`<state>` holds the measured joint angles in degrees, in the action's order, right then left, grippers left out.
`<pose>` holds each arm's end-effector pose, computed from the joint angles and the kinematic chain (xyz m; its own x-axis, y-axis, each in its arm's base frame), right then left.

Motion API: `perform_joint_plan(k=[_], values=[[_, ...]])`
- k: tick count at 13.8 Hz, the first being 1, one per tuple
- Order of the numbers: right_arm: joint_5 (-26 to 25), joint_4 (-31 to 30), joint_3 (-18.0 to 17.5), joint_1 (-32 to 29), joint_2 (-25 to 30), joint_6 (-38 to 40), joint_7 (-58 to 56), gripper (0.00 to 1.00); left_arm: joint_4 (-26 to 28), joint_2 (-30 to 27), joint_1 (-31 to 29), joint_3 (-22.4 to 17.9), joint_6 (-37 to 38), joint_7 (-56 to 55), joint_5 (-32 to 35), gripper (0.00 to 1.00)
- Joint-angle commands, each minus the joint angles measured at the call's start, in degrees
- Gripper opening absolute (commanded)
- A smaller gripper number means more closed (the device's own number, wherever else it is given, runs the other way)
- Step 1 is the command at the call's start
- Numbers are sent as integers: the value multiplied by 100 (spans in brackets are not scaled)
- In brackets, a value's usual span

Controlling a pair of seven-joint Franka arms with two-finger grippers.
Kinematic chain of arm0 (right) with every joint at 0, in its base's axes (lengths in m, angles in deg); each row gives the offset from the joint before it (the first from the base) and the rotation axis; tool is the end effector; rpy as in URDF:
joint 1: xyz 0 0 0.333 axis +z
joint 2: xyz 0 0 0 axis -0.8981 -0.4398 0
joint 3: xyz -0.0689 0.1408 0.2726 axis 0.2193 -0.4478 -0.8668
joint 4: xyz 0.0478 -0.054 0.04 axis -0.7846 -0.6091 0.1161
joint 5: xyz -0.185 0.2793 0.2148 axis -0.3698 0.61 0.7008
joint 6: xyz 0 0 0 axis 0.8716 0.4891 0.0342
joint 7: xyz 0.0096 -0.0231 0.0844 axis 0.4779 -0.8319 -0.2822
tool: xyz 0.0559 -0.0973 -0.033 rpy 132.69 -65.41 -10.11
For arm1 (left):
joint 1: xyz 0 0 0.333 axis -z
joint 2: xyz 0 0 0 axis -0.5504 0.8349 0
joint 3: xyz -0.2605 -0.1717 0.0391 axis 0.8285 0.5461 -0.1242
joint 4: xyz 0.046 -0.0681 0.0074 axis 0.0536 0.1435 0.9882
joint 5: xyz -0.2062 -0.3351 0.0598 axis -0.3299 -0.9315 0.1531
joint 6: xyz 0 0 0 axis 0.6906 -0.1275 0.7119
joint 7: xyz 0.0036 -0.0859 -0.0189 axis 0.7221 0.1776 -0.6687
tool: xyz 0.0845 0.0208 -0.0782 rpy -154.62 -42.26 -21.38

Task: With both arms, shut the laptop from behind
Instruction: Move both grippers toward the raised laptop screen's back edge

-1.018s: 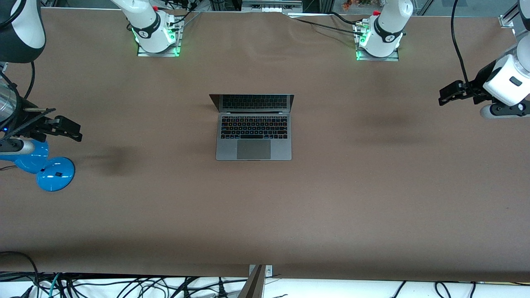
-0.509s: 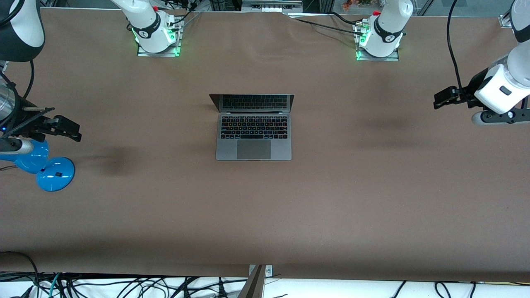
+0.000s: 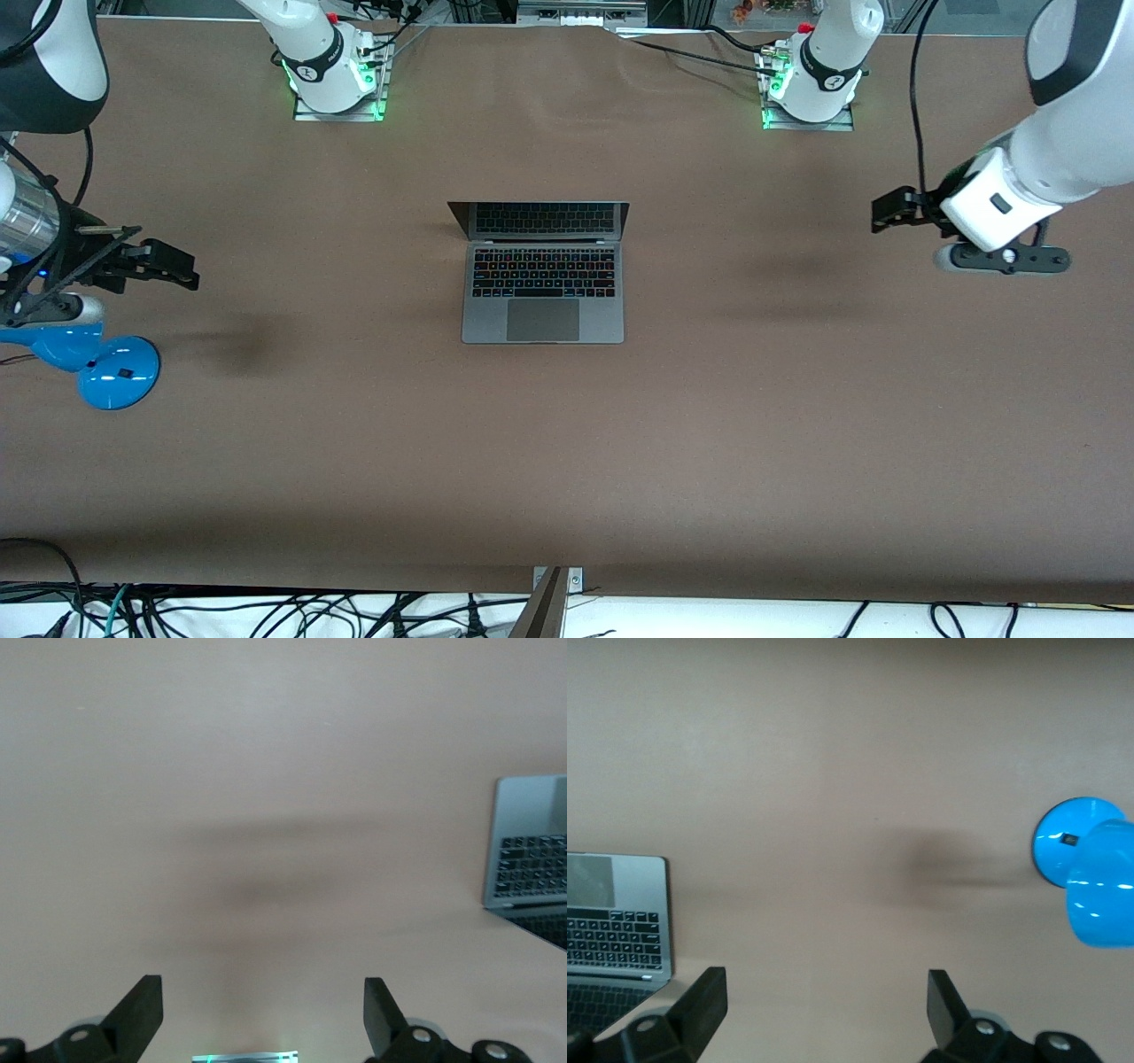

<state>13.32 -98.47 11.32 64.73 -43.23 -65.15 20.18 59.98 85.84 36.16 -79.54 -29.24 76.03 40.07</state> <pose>0.6302 0.0326 0.5413 0.9973 0.0579 -0.0452 0.0566 -0.9979 -0.0300 0.5544 -0.0851 0.5272 0.9800 -0.0440 -0.1943 -0.0349 -0.9981 0.0499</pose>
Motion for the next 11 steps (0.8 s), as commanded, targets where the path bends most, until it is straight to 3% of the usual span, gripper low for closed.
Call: perform_joint_plan(k=[1, 3, 4, 6, 9, 11], values=[[152, -31, -5, 111, -47, 73, -60, 100, -192, 107, 22, 367, 104, -492, -105, 100], [380, -31, -5, 252, -82, 265, -16, 99, -227, 212, 22, 692, 86, -986, -88, 100], [642, -31, -5, 269, -109, 371, 2, 91, -236, 238, 22, 789, 60, -1214, -97, 100], [1135, -31, -5, 270, -118, 468, 37, 68, -236, 265, 31, 1018, -10, -1584, -88, 100], [1189, -31, -5, 550, -118, 478, 351, 34, -402, 563, 92, 1124, -11, -1708, -193, 99], [1181, -22, -14, 988, -118, 478, 818, 11, -394, 590, 180, 1142, -11, -1831, -219, 82]])
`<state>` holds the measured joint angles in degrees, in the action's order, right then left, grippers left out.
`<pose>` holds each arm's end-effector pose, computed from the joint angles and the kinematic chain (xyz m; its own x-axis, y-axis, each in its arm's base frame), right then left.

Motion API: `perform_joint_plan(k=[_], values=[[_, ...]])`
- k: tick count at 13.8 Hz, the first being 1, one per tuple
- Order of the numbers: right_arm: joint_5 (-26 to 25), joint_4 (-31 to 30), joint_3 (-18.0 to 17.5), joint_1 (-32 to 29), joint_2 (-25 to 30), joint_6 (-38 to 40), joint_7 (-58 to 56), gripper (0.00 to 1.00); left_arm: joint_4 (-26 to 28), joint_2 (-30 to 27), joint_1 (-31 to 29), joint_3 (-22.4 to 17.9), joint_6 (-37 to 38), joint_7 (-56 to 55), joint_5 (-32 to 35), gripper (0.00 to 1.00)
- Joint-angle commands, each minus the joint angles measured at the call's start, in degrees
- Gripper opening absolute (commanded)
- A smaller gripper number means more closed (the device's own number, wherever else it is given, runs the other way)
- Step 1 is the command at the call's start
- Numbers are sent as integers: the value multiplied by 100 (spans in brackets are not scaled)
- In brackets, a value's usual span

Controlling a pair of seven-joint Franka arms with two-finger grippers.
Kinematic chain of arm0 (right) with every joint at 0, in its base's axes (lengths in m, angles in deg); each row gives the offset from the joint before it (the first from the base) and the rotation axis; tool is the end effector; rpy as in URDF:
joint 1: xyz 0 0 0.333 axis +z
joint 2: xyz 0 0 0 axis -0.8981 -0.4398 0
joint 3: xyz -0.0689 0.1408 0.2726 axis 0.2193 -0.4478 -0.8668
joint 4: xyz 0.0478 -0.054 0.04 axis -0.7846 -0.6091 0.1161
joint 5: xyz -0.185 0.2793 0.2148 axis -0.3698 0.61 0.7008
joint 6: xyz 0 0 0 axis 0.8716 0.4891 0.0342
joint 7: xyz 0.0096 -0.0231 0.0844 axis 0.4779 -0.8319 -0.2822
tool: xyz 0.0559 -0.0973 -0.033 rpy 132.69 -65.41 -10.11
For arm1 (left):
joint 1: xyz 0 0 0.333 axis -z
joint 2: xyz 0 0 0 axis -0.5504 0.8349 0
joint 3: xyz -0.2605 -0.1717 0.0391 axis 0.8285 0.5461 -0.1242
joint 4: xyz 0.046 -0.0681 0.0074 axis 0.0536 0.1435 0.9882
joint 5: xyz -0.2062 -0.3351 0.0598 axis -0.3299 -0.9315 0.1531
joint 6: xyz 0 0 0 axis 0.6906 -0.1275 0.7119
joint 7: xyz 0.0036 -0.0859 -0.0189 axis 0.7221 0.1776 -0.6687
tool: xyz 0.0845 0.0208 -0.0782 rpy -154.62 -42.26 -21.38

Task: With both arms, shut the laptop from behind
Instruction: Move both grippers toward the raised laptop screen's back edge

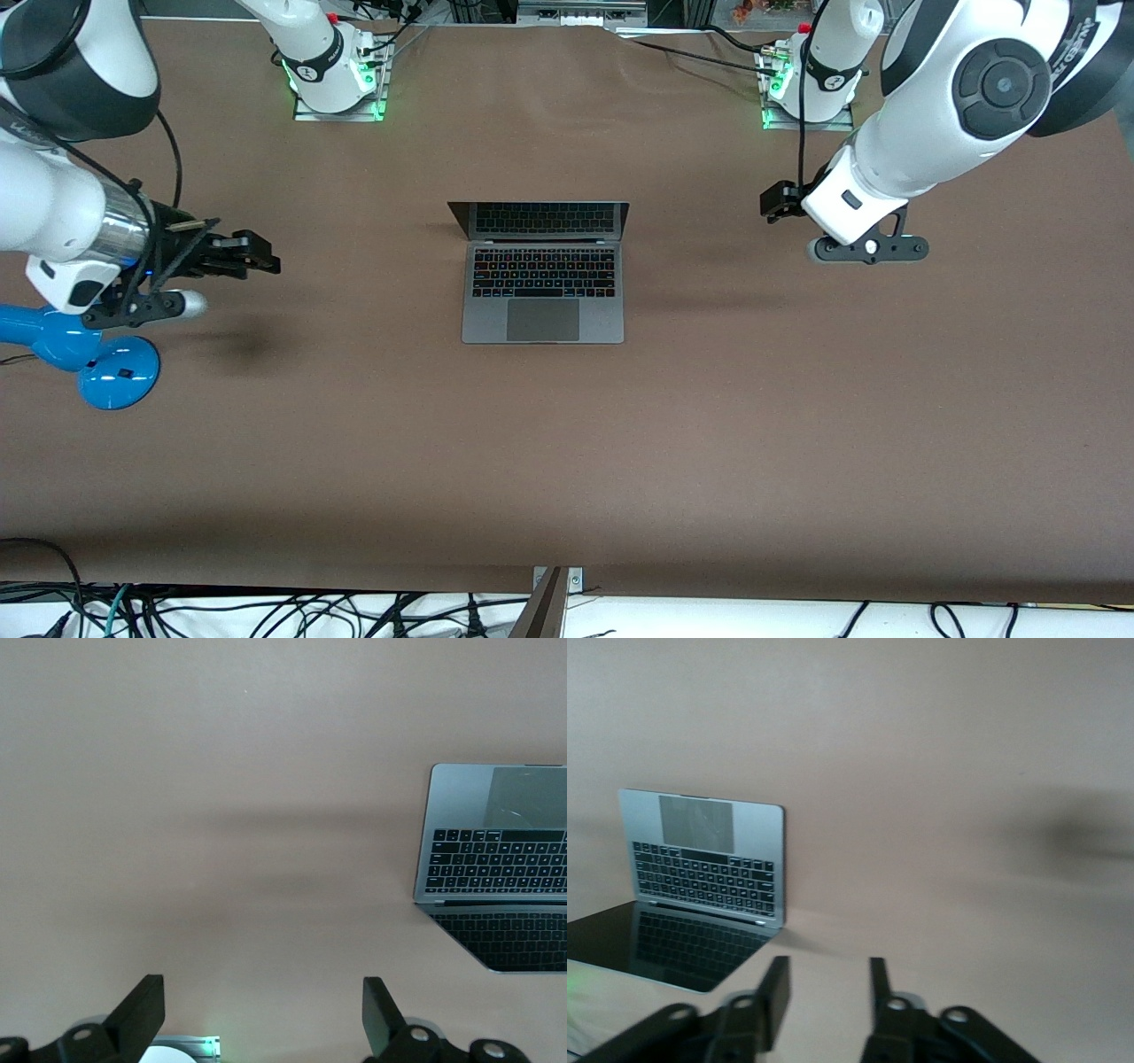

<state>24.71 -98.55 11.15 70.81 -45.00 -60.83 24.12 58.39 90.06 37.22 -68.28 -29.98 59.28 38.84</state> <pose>0.6161 0.1234 0.5186 0.9808 0.1036 -0.1655 0.0663 -0.9740 -0.2168 0.5414 -0.2039 0.5020 0.9689 0.0352 -0.2451 0.0435 -0.9986 0.0288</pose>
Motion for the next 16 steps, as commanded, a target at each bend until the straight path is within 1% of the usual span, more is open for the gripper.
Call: perform_joint_plan(k=[1, 2, 3, 4, 5, 6, 7, 8, 11, 13, 16], values=[[50, -23, 3, 626, 24, 46, 460, 3, -226, 177, 161, 8, 64, -339, -96, 68], [50, -32, 3, 846, -20, 54, 460, 0, -209, 177, 258, 8, 72, -602, -96, 49], [50, -49, 12, 1031, -37, 115, 469, 0, -200, 177, 311, 16, 90, -866, -96, 29], [59, -50, 3, 1128, -99, 186, 478, 0, -191, 177, 390, 69, 107, -1094, -131, 13], [59, -50, 3, 1234, -134, 308, 478, 0, -174, 185, 417, 139, 116, -1375, -297, 3], [59, -50, 3, 1287, -160, 466, 565, 0, -173, 238, 417, 200, 134, -1622, -446, 0], [85, -50, 3, 1366, -265, 607, 766, 0, -173, 264, 417, 253, 160, -1737, -639, 0], [216, -67, 3, 1489, -318, 626, 959, 0, -165, 291, 417, 262, 186, -1747, -780, 0], [568, -111, 3, 1814, -573, 626, 1653, 0, -182, 440, 504, 438, 161, -2000, -851, 0], [569, -111, 3, 2008, -714, 608, 1849, 0, -191, 545, 592, 500, 117, -2116, -852, 0], [577, -111, 3, 2043, -881, 626, 1866, 0, -182, 686, 707, 500, 99, -2265, -887, 0]])
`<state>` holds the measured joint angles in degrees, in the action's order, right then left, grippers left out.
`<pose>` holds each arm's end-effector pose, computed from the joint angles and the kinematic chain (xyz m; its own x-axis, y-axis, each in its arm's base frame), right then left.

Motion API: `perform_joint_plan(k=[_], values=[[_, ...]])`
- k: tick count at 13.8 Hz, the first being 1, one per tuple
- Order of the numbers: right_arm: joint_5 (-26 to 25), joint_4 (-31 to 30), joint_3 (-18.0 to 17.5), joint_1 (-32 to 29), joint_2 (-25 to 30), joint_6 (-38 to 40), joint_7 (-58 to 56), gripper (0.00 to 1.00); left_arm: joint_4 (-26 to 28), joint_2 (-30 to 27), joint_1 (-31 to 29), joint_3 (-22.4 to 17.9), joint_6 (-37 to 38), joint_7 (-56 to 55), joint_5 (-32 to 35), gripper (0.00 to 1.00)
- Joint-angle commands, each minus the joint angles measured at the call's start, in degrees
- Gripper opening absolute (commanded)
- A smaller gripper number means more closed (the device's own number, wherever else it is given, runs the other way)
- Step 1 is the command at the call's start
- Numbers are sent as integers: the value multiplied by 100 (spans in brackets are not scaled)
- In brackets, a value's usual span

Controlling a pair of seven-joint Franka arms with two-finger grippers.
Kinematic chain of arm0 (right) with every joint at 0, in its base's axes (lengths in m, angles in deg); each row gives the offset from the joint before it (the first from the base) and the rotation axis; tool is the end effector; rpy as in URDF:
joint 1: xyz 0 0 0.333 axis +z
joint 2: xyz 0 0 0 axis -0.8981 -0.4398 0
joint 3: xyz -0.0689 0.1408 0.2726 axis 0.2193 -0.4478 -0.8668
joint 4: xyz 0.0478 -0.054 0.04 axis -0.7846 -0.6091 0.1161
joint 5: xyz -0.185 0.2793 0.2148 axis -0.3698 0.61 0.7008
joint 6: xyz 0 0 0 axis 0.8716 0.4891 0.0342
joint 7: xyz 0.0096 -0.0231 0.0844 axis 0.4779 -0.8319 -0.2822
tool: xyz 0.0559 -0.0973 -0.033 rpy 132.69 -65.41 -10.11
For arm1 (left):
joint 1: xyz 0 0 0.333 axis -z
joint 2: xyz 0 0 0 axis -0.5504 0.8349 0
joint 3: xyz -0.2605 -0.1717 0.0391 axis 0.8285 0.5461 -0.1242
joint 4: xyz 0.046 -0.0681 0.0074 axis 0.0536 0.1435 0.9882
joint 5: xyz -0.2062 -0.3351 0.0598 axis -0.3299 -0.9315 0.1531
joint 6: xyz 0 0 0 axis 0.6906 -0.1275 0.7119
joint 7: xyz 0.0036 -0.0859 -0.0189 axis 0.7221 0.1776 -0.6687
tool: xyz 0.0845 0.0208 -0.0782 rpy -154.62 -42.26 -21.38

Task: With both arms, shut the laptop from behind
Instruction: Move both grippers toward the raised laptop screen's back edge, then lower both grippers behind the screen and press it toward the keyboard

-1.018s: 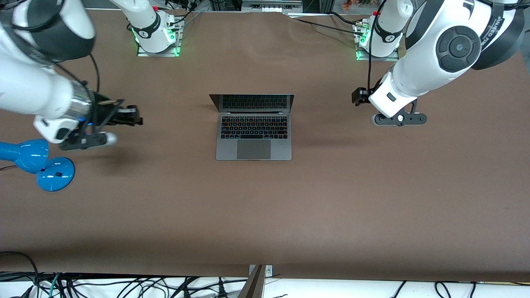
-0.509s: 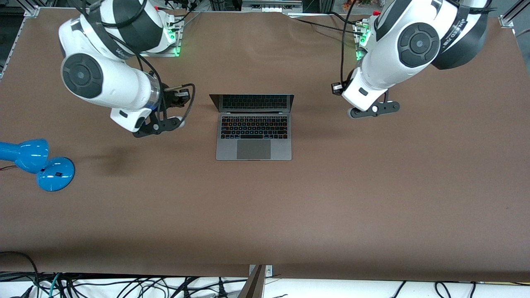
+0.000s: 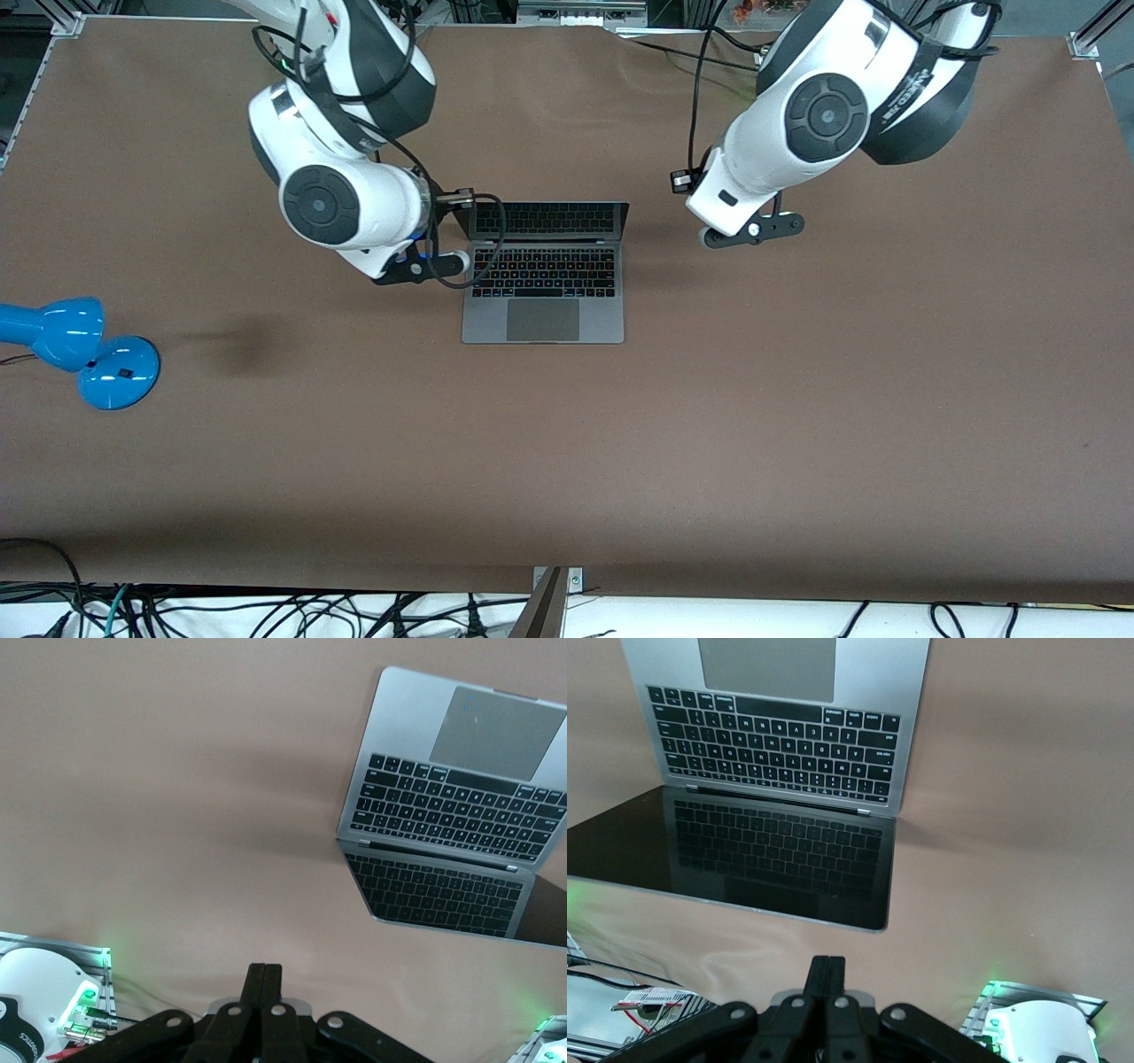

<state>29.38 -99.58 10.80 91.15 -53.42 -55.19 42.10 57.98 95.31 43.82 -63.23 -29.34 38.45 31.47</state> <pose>0.5314 0.3444 0.4159 0.8656 0.1385 -0.4812 0.0832 -0.9874 -0.1346 0.4954 -0.3220 0.4603 0.8908 0.1970 -0.4094 0.2169 -0.9762 0.0022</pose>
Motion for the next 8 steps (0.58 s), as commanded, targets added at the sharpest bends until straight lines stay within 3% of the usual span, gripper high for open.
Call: perform_joint_plan(k=[1, 3, 8], values=[[111, -8, 38, 18, -100, 62, 60, 0, -141, 214, 82, 3, 34, -226, -203, 0], [250, -8, 38, 1, -232, 62, 24, 0, -150, 390, 153, 3, 8, -375, -484, 0], [348, -8, 38, -8, -469, 70, -28, 0, -124, 794, 618, 29, -404, -1148, -450, 0]])
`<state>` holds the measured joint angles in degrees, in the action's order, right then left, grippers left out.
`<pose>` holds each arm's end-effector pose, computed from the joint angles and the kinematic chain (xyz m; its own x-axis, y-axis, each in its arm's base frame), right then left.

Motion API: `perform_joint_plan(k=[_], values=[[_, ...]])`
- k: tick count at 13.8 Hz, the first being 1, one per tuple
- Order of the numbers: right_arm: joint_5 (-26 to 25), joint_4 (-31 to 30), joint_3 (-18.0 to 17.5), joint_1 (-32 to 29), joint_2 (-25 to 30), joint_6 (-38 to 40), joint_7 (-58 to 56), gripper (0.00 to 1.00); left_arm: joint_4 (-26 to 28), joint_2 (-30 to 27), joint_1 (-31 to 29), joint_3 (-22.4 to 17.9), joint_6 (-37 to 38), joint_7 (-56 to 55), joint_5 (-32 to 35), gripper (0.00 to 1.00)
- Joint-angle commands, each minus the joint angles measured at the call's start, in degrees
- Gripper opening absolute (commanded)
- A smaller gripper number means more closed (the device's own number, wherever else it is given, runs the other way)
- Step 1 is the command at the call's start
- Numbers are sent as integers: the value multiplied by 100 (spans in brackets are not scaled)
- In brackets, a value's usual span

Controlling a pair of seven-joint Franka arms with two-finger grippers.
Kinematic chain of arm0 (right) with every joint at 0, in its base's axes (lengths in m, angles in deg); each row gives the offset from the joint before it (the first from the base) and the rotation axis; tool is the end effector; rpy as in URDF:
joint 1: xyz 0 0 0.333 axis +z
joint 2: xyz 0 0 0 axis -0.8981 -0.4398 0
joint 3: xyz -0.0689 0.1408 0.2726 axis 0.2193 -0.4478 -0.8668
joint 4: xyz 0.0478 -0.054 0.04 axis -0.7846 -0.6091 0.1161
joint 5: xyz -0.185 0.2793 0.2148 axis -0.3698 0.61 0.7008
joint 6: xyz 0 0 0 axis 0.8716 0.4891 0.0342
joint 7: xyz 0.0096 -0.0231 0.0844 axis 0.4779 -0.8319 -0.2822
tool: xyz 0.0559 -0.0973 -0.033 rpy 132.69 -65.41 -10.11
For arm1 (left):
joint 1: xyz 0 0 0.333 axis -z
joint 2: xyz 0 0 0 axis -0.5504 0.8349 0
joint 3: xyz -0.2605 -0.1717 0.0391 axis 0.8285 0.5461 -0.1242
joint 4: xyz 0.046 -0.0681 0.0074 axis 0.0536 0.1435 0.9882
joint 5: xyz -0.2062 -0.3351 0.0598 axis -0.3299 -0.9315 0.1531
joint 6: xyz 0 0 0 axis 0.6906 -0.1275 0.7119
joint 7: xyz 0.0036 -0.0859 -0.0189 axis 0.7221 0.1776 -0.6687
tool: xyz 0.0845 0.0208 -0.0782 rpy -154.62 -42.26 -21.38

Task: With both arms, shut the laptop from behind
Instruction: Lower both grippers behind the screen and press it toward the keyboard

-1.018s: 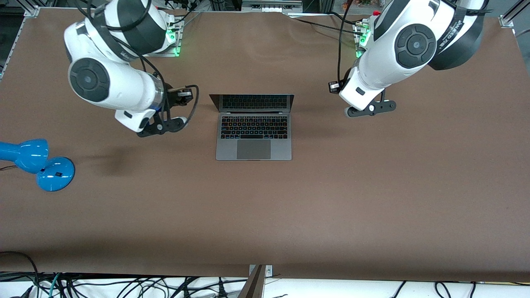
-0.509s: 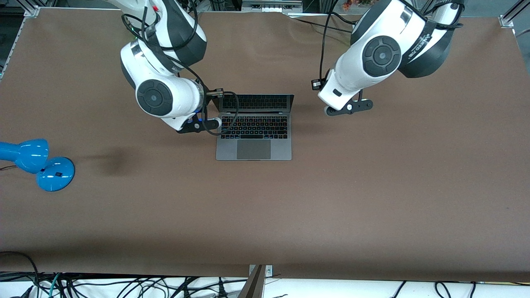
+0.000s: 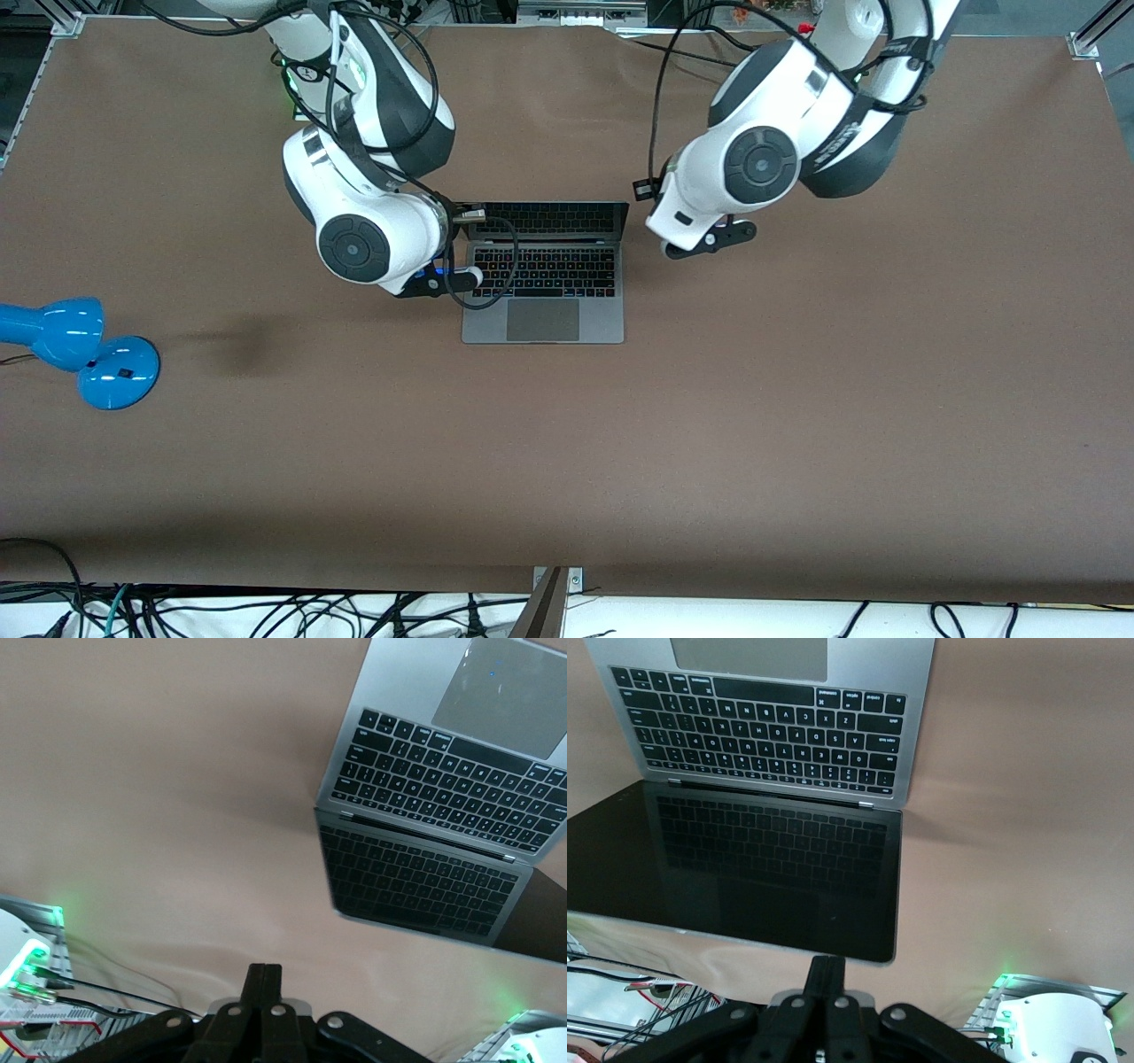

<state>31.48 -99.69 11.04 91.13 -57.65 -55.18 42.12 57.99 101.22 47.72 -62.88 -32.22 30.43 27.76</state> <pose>0.5346 0.3482 0.3698 0.8243 0.1212 -0.5530 0.0557 -0.9894 -0.1339 0.4831 -0.3693 0.4080 0.8199 0.2771 -0.5009 0.3002 -0.9532 -0.0360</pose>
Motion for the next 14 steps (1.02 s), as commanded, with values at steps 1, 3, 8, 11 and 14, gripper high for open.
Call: perform_joint_plan(k=[1, 3, 8, 11, 14], values=[[147, 3, 14, -7, -82, 78, -48, 0, -116, 290, 306, -6, -248, -487, -61, 0], [217, 21, 23, -7, -91, 262, -74, 0, -89, 414, 404, -15, -336, -646, -43, 0], [226, 30, 23, -24, -91, 597, -65, 0, -80, 598, 536, -15, -504, -691, -17, 0], [226, 12, 23, -7, -161, 702, -65, 0, -80, 651, 536, -15, -512, -691, -17, 0], [217, 3, 23, 2, -266, 703, -48, 0, -80, 783, 536, -15, -626, -691, -8, 0]])
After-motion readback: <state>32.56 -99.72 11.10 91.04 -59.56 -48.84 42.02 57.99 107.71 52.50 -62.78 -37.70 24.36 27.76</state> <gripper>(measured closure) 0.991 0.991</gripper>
